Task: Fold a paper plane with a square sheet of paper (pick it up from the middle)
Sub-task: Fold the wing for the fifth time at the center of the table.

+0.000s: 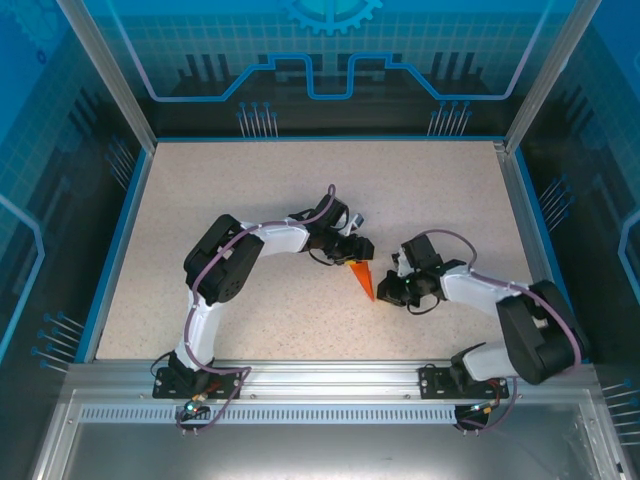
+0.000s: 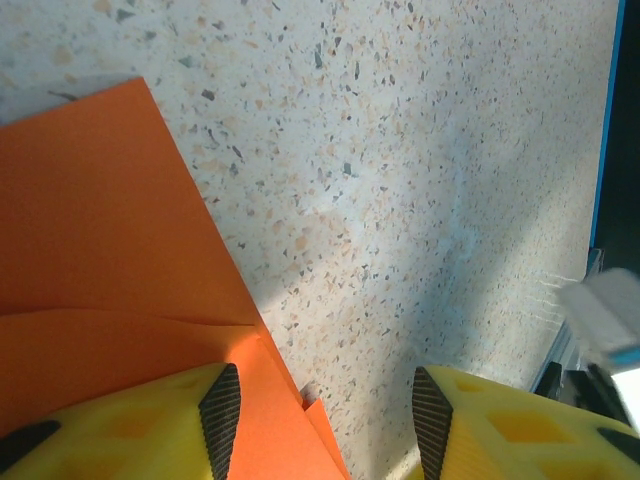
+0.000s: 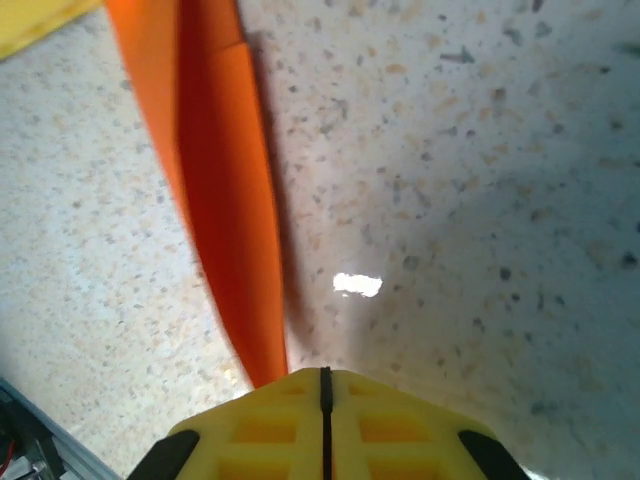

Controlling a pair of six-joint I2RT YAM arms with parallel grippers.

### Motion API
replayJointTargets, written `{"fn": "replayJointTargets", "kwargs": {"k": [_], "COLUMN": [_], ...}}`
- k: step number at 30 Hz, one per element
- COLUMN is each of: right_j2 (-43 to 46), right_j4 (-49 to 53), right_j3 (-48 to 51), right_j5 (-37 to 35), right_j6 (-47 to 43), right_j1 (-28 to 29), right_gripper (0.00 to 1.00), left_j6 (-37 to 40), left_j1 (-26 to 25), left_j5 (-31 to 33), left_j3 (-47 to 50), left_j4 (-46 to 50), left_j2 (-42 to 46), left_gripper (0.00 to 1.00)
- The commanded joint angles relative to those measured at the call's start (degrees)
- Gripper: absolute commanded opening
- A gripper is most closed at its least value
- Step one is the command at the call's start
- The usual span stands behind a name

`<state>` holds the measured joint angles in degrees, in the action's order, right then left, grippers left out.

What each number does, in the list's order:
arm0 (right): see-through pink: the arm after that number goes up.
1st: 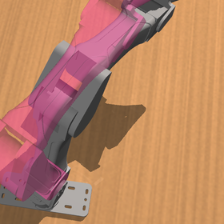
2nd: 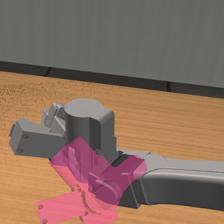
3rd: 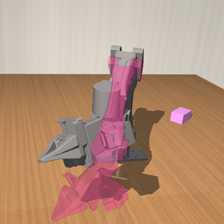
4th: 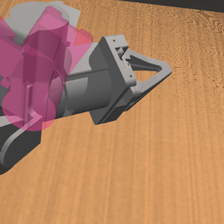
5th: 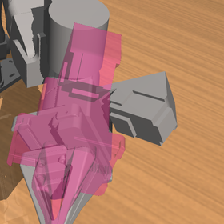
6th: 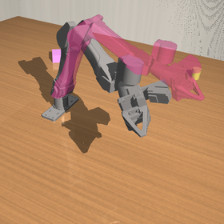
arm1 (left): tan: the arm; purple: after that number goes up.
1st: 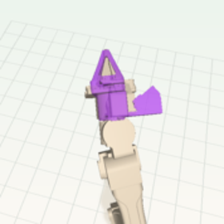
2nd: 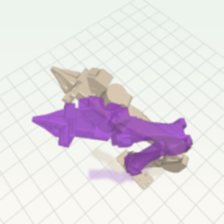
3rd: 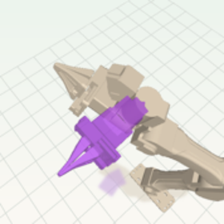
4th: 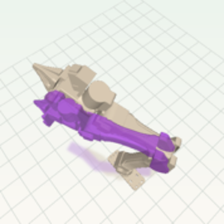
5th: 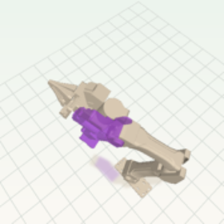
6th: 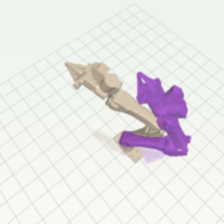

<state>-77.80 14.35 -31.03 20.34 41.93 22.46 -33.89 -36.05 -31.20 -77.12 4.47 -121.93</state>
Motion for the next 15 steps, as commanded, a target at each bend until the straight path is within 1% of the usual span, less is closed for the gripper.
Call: {"fn": "replayJointTargets", "kwargs": {"k": [1,5,9,13,15], "right_j2": [4.19,2.81,-4.00,-9.20,-10.40], "right_j4": [0.54,-8.05,-18.99,-25.22,-25.50], "right_j3": [-0.18,-0.84,-1.06,-0.95,-0.89], "right_j5": [1.11,7.93,13.17,13.42,12.80], "right_j6": [0.18,2.60,8.11,11.11,11.36], "right_j1": [-1.15,-1.80,-1.63,-1.39,-1.45], "right_gripper": [0.08,0.07,0.05,0.04,0.04], "left_j6": [1.80,1.81,1.71,1.74,1.81], "left_j1": [0.02,0.06,0.08,-0.03,0.03], "left_j5": [0.66,0.55,0.45,0.44,0.44], "left_j3": [-0.31,-0.41,-0.47,-0.24,-0.20], "left_j4": [3.53,3.52,3.44,3.50,3.51], "left_j2": [-2.26,-2.25,-2.26,-2.16,-2.17], "left_gripper": [0.52,0.52,0.52,0.52,0.52]}}
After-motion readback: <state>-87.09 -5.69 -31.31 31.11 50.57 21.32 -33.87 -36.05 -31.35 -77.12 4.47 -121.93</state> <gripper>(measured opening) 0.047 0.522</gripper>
